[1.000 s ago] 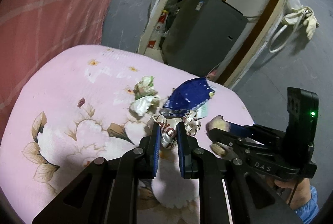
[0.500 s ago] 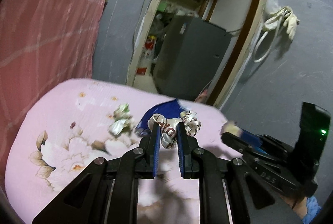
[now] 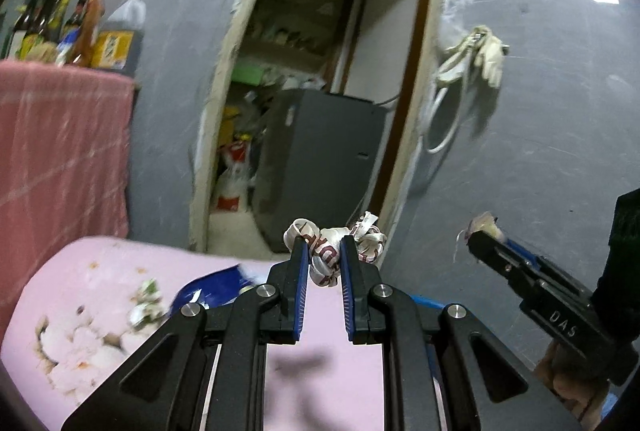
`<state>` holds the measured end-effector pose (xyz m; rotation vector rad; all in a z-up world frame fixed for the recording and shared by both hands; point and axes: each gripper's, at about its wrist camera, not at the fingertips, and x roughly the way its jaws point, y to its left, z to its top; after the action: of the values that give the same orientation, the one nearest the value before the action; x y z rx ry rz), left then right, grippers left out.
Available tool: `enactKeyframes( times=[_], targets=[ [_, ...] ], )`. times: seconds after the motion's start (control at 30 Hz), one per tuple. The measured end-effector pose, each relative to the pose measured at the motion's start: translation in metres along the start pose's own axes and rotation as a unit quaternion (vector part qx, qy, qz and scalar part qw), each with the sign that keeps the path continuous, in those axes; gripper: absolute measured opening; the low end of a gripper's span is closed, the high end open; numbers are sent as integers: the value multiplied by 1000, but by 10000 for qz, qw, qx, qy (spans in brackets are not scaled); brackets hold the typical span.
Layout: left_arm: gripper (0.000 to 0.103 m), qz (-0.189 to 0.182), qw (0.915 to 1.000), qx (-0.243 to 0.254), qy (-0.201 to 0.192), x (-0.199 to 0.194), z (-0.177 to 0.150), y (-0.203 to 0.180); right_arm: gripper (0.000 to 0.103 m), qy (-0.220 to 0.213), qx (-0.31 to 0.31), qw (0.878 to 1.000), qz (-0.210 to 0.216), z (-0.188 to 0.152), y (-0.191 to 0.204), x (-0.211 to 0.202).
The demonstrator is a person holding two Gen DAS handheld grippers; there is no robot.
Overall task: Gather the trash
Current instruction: 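Carry both items over the blue basin and open both tools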
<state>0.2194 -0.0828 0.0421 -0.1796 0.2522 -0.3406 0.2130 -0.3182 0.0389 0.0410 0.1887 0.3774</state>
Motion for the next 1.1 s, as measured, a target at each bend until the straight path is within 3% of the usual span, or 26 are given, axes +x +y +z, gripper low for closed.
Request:
enactKeyframes(
  times=[0.3, 0.6, 0.87, 1.1],
  targets=[
    [12, -430, 9989, 177, -31, 28, 5, -50, 31, -245, 186, 9972, -678, 1, -51, -25],
    [13, -938, 9933, -113, 672, 86, -9, -80, 32, 105, 689, 9927, -988, -13, -95, -19],
    [13, -954, 9853, -633, 1266, 122, -24, -66, 34, 461, 972, 9873, -1169, -29, -116, -6],
    [14, -968, 9788, -785, 1626, 143, -32, -65, 36, 730, 1294, 9819, -1173, -39, -134, 4]
  ],
)
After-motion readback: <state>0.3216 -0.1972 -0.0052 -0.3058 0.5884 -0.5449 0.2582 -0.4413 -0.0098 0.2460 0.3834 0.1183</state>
